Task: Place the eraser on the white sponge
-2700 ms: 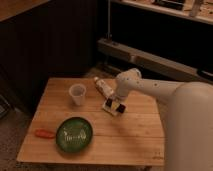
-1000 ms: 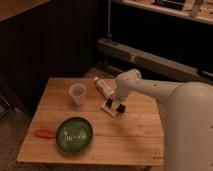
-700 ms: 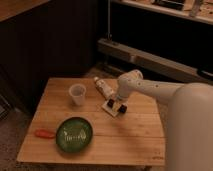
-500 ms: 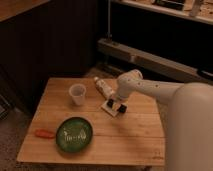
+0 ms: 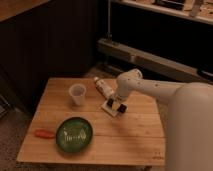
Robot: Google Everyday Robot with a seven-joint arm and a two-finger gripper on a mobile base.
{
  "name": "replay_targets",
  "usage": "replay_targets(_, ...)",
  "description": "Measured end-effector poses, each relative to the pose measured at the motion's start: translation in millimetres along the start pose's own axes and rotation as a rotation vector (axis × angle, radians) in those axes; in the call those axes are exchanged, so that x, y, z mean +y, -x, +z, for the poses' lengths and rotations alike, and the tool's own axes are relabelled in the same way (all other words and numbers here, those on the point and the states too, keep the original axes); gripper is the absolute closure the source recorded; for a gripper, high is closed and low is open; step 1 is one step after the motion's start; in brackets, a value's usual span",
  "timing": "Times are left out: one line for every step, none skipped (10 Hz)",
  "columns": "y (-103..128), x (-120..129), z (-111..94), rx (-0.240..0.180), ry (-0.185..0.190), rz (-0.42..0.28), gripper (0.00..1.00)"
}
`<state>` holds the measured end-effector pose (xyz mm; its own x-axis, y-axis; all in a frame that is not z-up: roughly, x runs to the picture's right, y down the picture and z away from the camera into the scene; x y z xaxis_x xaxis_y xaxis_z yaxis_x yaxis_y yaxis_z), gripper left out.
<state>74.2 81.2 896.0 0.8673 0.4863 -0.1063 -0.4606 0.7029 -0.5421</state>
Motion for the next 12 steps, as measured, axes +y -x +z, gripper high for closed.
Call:
replay_targets(2.0,-0.4,-4.0,0.001,0.007,0.008,0.38)
replay_targets(4.8,-0.5,-8.4,0.005,0.016,0.015,0.28)
replay_targets(9.1,-0.4,-9.1,0.007,0.025,0.02,0.21)
replay_targets(13.5,-0.4,-9.1,0.004,0.033,0.023,0.2)
replay_targets(15.2,-0.5,-6.2,-0.002,0.05,0.034,0.2)
replay_targets(14.2,-0.9,-3.4,-0.006,0.062,0.045,0.2)
replay_targets(16.5,-0.7,0.2,-0.022,0.082,0.056,0.2)
replay_targets(19.3,0.4,1.3,-0.03,0.094,0.056,0.2)
replay_targets(22.7,3.2,2.0,-0.041,0.112,0.048,0.2)
replay_targets(23.8,5.7,1.4,-0.046,0.125,0.042,0.2)
replay_targets(24.4,7.3,1.4,-0.048,0.131,0.037,0.2)
replay_targets(25.9,9.7,0.1,-0.048,0.134,0.029,0.2)
